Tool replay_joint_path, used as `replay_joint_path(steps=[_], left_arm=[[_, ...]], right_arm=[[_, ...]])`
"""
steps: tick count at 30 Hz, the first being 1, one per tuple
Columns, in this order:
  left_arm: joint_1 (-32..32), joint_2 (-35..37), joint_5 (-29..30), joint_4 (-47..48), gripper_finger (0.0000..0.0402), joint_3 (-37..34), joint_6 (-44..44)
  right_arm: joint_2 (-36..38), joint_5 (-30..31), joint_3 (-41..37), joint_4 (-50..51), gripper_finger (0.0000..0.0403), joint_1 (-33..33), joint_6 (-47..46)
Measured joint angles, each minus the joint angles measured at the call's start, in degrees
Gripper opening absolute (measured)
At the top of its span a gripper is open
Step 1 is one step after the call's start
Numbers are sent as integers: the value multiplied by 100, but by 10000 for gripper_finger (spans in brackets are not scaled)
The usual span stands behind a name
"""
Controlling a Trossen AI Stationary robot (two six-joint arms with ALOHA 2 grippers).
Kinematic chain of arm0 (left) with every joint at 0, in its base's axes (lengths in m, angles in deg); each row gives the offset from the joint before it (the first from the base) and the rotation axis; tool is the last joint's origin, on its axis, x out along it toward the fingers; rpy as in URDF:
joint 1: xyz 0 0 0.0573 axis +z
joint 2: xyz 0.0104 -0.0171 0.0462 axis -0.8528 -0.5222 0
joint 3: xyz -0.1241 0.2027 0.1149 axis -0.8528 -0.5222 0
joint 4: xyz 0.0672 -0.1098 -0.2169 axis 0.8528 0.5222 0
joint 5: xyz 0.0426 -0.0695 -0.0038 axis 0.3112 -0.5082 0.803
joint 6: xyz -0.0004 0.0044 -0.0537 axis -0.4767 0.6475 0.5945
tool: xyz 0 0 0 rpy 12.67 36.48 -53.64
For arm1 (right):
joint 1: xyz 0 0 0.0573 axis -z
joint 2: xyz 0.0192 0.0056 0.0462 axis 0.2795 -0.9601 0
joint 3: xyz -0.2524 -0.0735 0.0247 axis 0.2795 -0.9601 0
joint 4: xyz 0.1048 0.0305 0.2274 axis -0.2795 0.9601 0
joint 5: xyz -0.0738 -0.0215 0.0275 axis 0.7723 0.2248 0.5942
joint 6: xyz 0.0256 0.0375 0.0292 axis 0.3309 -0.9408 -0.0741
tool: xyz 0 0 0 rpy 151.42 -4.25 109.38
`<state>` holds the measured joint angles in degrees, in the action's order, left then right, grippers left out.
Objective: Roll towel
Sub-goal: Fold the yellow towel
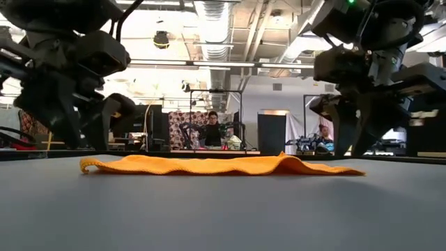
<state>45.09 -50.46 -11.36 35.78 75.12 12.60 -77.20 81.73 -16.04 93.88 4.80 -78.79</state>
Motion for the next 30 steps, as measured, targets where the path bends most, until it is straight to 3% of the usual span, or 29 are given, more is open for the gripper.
replay_joint_path(steps=[4,14,22,27,30], left_arm=[[-178,-415,388,-30,160,60,-236],[-348,-914,502,-53,151,264,-319],[-346,-914,618,-11,76,262,-269],[-346,-919,574,55,19,260,-263],[-340,-921,529,116,5,260,-261]], right_arm=[[0,0,-78,2,157,-34,15],[0,29,-82,59,153,-157,-58],[0,596,-82,189,151,-282,-62],[-220,591,-82,174,148,-178,-163],[-561,466,-56,54,143,-111,-145]])
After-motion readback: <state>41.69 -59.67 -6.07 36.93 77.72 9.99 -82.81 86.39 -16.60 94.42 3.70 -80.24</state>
